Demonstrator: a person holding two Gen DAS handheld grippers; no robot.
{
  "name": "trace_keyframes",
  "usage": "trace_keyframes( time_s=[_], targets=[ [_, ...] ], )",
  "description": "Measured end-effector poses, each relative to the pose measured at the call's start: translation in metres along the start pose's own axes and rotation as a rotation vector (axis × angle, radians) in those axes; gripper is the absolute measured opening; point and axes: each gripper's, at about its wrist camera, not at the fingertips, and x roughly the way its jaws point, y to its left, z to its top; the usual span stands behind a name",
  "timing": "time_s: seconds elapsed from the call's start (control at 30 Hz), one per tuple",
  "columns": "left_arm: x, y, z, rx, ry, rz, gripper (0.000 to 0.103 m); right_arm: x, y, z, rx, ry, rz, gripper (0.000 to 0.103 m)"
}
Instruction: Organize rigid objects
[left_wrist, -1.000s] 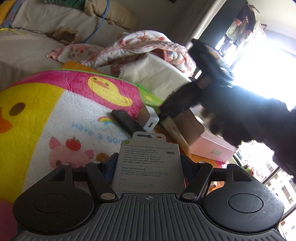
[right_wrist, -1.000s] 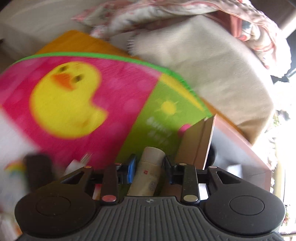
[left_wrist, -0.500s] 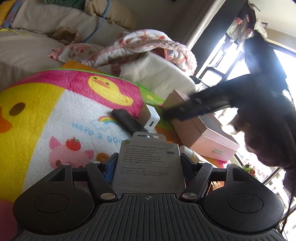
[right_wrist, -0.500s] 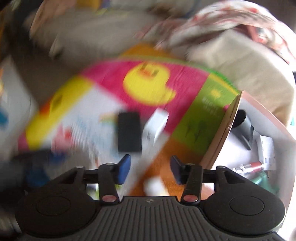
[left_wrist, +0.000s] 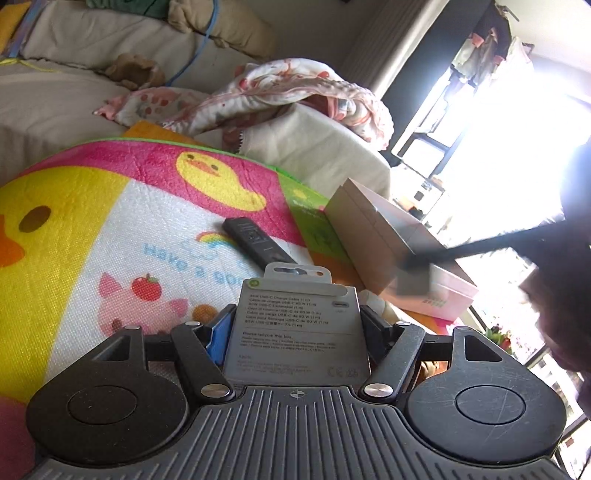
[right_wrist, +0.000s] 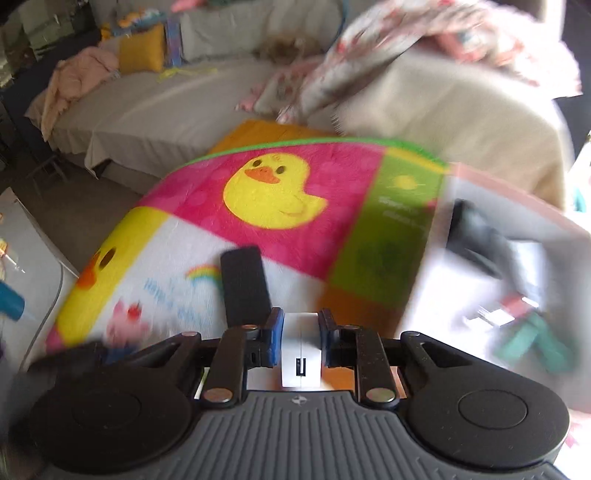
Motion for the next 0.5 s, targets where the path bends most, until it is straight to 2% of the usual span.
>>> trace_keyframes(
  time_s=[0.13,0.23,0.33,0.43,0.5],
  targets=[
    [-0.002,-0.009,-0.002,0.012,0.014,-0.013,0.074,-0.039,-0.025,-0.065,0.026,-0.018,-0.059,0.020],
    [0.003,-0.029,-0.008,0.031,0.072,-0.046,0.074,-0.049,-0.043,-0.112,0.051,-0.007,-0.043,0.020],
    [0.010,-0.060,-0.018,0.114,0.125,-0.064,0.074,-0.052,-0.054,-0.143,0.076,-0.013,-0.027,0.020],
    [0.015,-0.087,-0.025,0.172,0.164,-0.080,0.074,-0.054,-0.058,-0.162,0.074,-0.049,-0.098,0.032],
    [0.016,-0.102,-0.031,0.204,0.192,-0.095,0.074,-0.056,-0.060,-0.175,0.057,-0.079,-0.171,0.053]
  ],
)
